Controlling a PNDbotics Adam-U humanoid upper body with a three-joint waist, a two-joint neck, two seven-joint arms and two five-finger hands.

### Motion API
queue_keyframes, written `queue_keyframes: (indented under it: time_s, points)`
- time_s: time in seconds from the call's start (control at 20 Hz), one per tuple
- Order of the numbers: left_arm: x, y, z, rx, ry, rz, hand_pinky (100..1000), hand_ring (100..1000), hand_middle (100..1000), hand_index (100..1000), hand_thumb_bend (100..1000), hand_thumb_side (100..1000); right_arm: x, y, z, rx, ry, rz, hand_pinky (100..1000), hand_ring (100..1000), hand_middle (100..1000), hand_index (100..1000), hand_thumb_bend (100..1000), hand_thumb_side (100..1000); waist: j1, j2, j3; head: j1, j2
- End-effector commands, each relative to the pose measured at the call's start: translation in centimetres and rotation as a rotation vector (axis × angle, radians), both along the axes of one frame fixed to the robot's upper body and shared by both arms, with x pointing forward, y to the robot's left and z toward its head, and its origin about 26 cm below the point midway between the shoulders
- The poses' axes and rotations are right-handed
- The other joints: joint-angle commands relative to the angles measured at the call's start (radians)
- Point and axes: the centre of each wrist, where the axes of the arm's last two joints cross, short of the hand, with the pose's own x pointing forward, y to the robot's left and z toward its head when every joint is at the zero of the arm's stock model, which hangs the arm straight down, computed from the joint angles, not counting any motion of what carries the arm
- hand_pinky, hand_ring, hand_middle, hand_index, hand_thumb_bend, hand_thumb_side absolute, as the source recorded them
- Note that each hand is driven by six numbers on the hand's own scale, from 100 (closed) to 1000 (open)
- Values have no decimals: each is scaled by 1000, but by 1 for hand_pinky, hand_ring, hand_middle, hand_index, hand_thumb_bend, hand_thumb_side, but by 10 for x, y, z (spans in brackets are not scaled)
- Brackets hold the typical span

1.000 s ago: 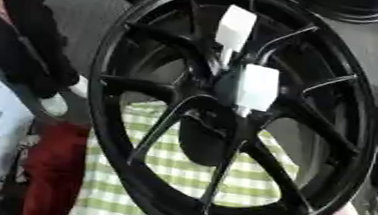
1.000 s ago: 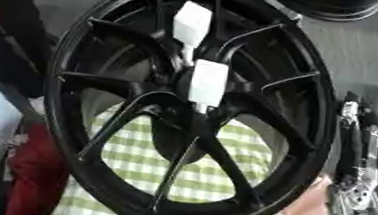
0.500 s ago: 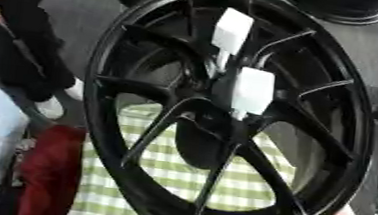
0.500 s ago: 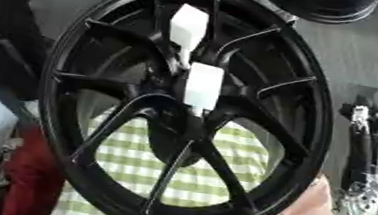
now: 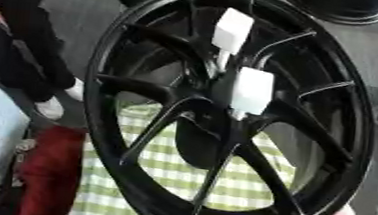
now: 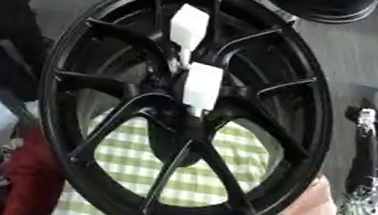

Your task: Pull the pin out of the wheel hub.

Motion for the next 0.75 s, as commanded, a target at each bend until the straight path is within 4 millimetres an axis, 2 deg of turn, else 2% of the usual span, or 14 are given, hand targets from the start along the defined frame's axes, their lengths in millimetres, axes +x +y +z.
queue_keyframes:
  time_s: [0.05,0.4,0.75]
  points:
    - [-2,-14,4,-32,-107,-55,506,613,622,743,176,896,-1,-2,11,-19,-34,12,1000,777,642,804,100,683,3,-19,-2,6,-13]
    - [7,-42,-23,-182,-223,-169,533,635,647,773,210,894,1,0,14,-13,-48,22,1000,776,641,804,100,680,-4,-14,-11,15,-18]
    - [10,-57,-43,-294,-318,-220,525,634,652,780,197,888,2,2,16,-12,-56,32,1000,776,641,804,100,678,-7,-9,-16,16,-24]
